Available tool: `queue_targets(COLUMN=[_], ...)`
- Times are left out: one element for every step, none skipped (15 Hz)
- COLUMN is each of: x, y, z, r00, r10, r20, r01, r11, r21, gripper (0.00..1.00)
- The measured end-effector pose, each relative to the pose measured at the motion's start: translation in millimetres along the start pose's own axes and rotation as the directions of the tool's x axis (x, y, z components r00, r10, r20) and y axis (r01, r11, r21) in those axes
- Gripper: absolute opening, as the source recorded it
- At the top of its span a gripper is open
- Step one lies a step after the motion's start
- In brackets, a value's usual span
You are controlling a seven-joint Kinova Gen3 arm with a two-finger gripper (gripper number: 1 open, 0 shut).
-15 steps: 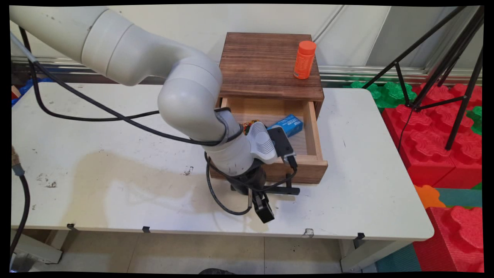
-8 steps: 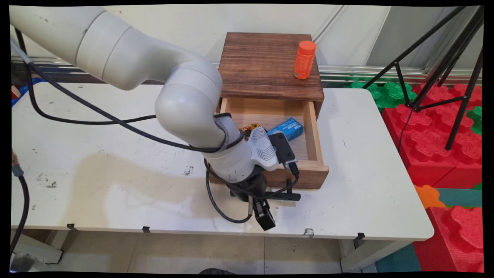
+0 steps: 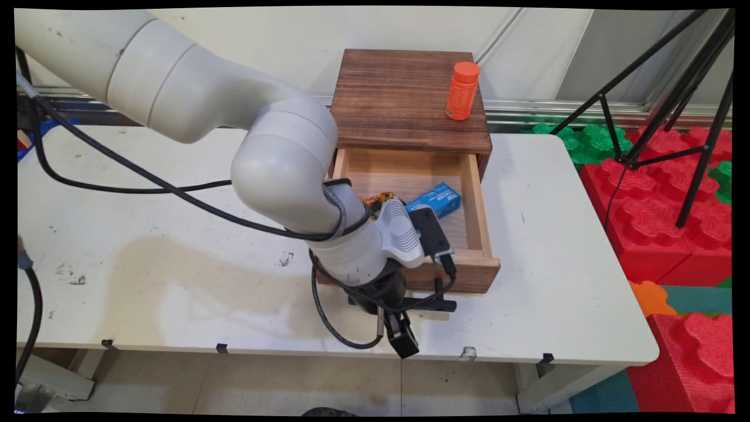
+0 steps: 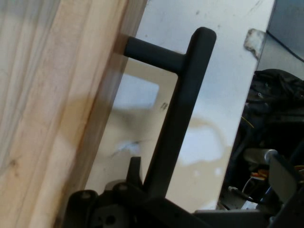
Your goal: Open the drawer
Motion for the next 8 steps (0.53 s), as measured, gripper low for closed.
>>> queue_targets(x=[-0.4, -0.8, -1.5, -2.4, -3.2, -3.7, -4.3, -4.5], y=[1.1, 2.7, 4.5, 6.2, 7.7, 8.6, 9.9, 10.6], z=[-0.3, -0.6, -1.2, -1.8, -2.3, -2.7, -3.2, -3.6], r00=[1.000, 1.000, 1.000, 1.000, 1.000, 1.000, 1.000, 1.000], r10=[0.000, 0.000, 0.000, -0.001, -0.001, -0.001, 0.000, 0.001], r20=[0.001, 0.001, 0.001, 0.002, 0.002, 0.001, 0.001, 0.000], r01=[0.000, 0.000, 0.000, 0.001, 0.001, 0.001, 0.000, -0.001], r11=[1.000, 1.000, 1.000, 1.000, 1.000, 1.000, 1.000, 1.000], r21=[0.000, -0.001, -0.001, -0.002, -0.002, -0.002, -0.002, -0.001], gripper=[1.00, 1.00, 1.00, 1.00, 1.00, 1.00, 1.00, 1.00])
